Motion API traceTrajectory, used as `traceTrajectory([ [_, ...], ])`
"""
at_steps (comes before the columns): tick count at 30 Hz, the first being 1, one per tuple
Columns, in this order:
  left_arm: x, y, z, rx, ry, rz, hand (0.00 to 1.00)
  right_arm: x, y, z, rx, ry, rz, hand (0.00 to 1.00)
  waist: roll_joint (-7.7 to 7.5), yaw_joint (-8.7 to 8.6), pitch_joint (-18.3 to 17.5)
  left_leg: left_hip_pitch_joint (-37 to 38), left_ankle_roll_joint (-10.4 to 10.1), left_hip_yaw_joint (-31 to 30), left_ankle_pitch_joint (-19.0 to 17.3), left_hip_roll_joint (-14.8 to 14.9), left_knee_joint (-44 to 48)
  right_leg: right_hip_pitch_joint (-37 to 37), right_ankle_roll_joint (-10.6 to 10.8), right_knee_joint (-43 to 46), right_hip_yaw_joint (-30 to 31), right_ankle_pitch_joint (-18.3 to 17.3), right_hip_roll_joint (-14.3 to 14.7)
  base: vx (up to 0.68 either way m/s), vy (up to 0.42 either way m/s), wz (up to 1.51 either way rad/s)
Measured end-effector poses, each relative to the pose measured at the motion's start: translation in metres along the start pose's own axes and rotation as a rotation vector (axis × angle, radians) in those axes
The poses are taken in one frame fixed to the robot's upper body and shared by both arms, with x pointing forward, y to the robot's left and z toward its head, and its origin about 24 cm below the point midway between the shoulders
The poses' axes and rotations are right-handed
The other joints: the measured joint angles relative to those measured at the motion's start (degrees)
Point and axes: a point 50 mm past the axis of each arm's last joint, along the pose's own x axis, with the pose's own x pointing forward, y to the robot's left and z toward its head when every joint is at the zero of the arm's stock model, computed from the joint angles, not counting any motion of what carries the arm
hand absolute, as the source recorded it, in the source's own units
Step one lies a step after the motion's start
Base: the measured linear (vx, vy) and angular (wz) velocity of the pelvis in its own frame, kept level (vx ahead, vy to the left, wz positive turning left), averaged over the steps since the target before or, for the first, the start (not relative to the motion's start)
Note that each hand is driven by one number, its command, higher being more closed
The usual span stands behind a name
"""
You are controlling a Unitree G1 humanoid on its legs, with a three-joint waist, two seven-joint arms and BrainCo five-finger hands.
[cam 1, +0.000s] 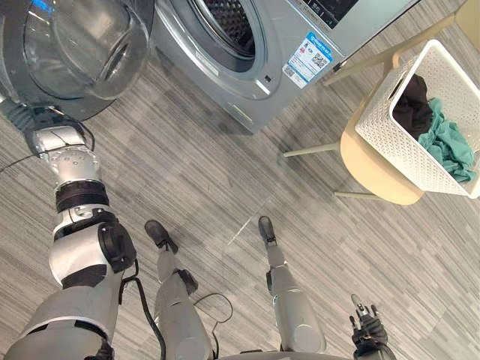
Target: Pick up the laundry basket with both hands and put the clothes into the washing machine.
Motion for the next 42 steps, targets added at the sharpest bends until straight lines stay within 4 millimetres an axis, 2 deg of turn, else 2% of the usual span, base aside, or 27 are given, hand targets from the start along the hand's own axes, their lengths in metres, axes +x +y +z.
traceTrajectory([
  [5, 0.007, -0.022, 0.042, -0.024, -0.126, -0.075, 0.0, 0.0, -0.007, 0.005, 0.019, -0.019, -0.026, 0.0, 0.0, 0.17, 0.0, -0.38, 0.18, -0.27, 0.18, 0.02, 0.14, -0.13, 0.01, 0.01, -0.26, 0.01, 0.0, 0.0, -0.004, 0.02],
  [7, 0.009, -0.033, 0.063, -0.062, -0.191, -0.096, 0.0, 0.0, -0.009, 0.006, 0.027, -0.024, -0.036, 0.0, 0.01, 0.94, -0.01, -1.52, 0.4, -0.78, 0.07, 0.63, 2.89, 0.07, 0.01, 0.15, -0.68, 0.01, -0.08, -0.01, -0.02, 0.06],
  [10, 0.011, -0.032, 0.084, -0.089, -0.261, -0.092, 0.0, 0.0, -0.01, 0.007, 0.025, -0.026, -0.036, 0.0, 0.09, 1.31, -0.35, -1.71, 0.61, -1.51, -0.17, 1.06, 4.36, 0.97, 0.01, 0.14, -1.22, 0.01, 0.0, -0.01, -0.039, 0.08],
  [12, 0.011, -0.026, 0.09, -0.096, -0.279, -0.077, 0.0, 0.001, -0.01, 0.008, 0.02, -0.028, -0.036, 0.0, 0.09, 1.29, -0.58, -1.68, 0.86, -2.05, -0.37, 0.96, 4.62, 1.6, 0.03, 0.14, -1.77, -0.01, -0.18, -0.01, -0.02, 0.15],
  [15, 0.01, 0.009, 0.087, 0.006, -0.27, -0.012, 0.0, 0.001, -0.011, 0.008, 0.01, -0.023, -0.037, 0.0, 0.2, 1.26, -0.81, -0.87, 1.45, -3.47, -0.78, 0.76, 5.85, 3.89, 0.18, 0.42, -3.08, -0.4, -0.56, -0.01, -0.017, 0.26],
  [16, 0.008, 0.032, 0.081, 0.056, -0.25, 0.033, 0.0, 0.001, -0.011, 0.008, 0.003, -0.02, -0.04, 0.0, 0.25, 1.27, -0.87, 0.38, 1.78, -3.81, -1.0, 0.03, 6.0, 5.29, -0.08, 1.32, -3.63, -1.81, -1.12, 0.0, -0.014, 0.3],
  [17, 0.006, 0.045, 0.077, 0.083, -0.236, 0.058, 0.0, 0.001, -0.012, 0.007, -0.002, -0.017, -0.044, 0.0, 0.32, 1.28, -0.89, 1.18, 2.07, -3.96, -1.24, -0.41, 5.99, 5.98, -0.38, 2.1, -3.99, -2.8, -1.53, 0.01, -0.023, 0.41],
  [19, -0.013, 0.096, 0.062, 0.275, -0.175, 0.108, 0.0, 0.001, -0.016, 0.004, -0.024, 0.001, -0.055, 0.0, 1.06, 1.36, -1.95, 4.74, 2.53, -4.97, -3.35, -2.53, 5.95, 8.77, -0.25, 6.32, -5.32, -6.56, -3.13, 0.01, -0.019, 0.48],
  [20, -0.015, 0.1, 0.061, 0.306, -0.169, 0.106, 0.0, 0.001, -0.016, 0.003, -0.024, 0.003, -0.056, 0.0, 1.19, 1.37, -2.23, 5.06, 2.57, -5.06, -3.4, -2.82, 5.94, 9.01, -0.13, 6.84, -5.42, -6.95, -3.36, 0.02, -0.003, 0.46],
  [22, -0.046, 0.149, 0.05, 0.523, -0.086, 0.117, 0.0, 0.0, -0.021, -0.002, -0.032, 0.029, -0.069, 0.0, 2.52, 1.6, -4.32, 8.3, 3.02, -5.57, -4.19, -5.28, 5.48, 11.62, 0.12, 9.64, -6.23, -9.83, -5.56, 0.05, 0.002, 0.39],
  [23, -0.056, 0.164, 0.047, 0.592, -0.057, 0.127, 0.0, 0.0, -0.023, -0.004, -0.042, 0.038, -0.07, 0.0, 2.92, 1.67, -4.85, 9.26, 3.07, -5.56, -4.31, -5.86, 5.29, 12.41, 0.12, 10.12, -6.39, -10.48, -6.09, 0.07, -0.002, 0.32],
  [24, -0.077, 0.193, 0.043, 0.69, 0.011, 0.163, 0.0, -0.001, -0.027, -0.009, -0.061, 0.061, -0.083, 0.0, 4.0, 2.17, -6.3, 10.91, 3.19, -5.64, -4.47, -6.82, 4.87, 13.76, 0.2, 10.87, -6.74, -11.51, -6.93, 0.05, -0.006, 0.22],
  [26, -0.112, 0.235, 0.035, 0.838, 0.136, 0.217, 0.0, 0.0, -0.03, -0.015, -0.079, 0.095, -0.101, 0.0, 5.62, 3.06, -8.65, 13.37, 3.2, -5.56, -4.46, -7.96, 3.2, 15.24, 0.14, 11.75, -7.43, -12.95, -7.73, 0.06, -0.019, 0.23],
  [28, -0.166, 0.292, 0.027, 1.021, 0.38, 0.315, 0.0, 0.007, -0.024, -0.014, -0.118, 0.11, -0.09, 0.0, 7.57, 3.38, -10.51, 17.14, 3.21, -5.09, -4.45, -8.93, 1.07, 17.88, -0.32, 12.56, -8.53, -14.43, -8.42, 0.04, -0.03, 0.22],
  [30, -0.203, 0.325, 0.023, 1.102, 0.57, 0.39, 0.0, 0.012, -0.019, -0.01, -0.15, 0.115, -0.081, 0.0, 8.36, 3.74, -12.12, 18.83, 3.21, -4.64, -4.45, -9.22, 0.09, 19.18, -0.36, 12.59, -8.73, -14.91, -8.67, 0.03, -0.035, 0.06],
  [32, -0.267, 0.364, 0.014, 1.197, 0.875, 0.484, 0.0, 0.018, -0.017, -0.009, -0.184, 0.133, -0.091, 0.0, 8.62, 4.43, -14.1, 20.65, 3.2, -4.72, -4.44, -9.34, -0.05, 21.11, -0.4, 12.38, -9.03, -15.37, -8.88, 0.05, -0.049, 0.03],
  [33, -0.282, 0.371, 0.012, 1.205, 0.938, 0.51, 0.0, 0.019, -0.016, -0.01, -0.192, 0.139, -0.095, 0.0, 8.55, 4.39, -14.43, 21.13, 3.2, -4.81, -4.43, -9.4, -0.1, 21.67, -0.41, 12.28, -9.11, -15.46, -8.94, 0.05, -0.041, -0.01],
  [34, -0.311, 0.381, 0.011, 1.201, 1.047, 0.574, 0.0, 0.02, -0.016, -0.013, -0.194, 0.157, -0.109, 0.0, 8.28, 4.34, -15.26, 21.94, 3.19, -4.95, -4.43, -9.55, -0.36, 22.62, -0.4, 12.12, -9.13, -15.67, -9.11, 0.04, -0.039, 0.05],
  [38, -0.331, 0.394, 0.026, 1.216, 1.138, 0.671, 0.0, 0.017, -0.019, -0.031, -0.236, 0.246, -0.137, 0.0, 8.1, 4.2, -18.08, 24.27, 2.52, -6.12, -4.97, -9.69, -0.44, 25.98, -0.71, 10.15, -9.66, -15.75, -9.25, 0.05, -0.037, -0.01],
  [42, -0.338, 0.397, 0.029, 1.326, 1.262, 0.614, 0.0, 0.014, -0.017, -0.047, -0.27, 0.319, -0.139, 0.0, 7.66, 4.15, -20.34, 25.55, 1.44, -6.3, -5.83, -9.74, -0.46, 27.31, -0.86, 8.53, -8.94, -15.5, -9.24, 0.06, -0.025, -0.11],
])
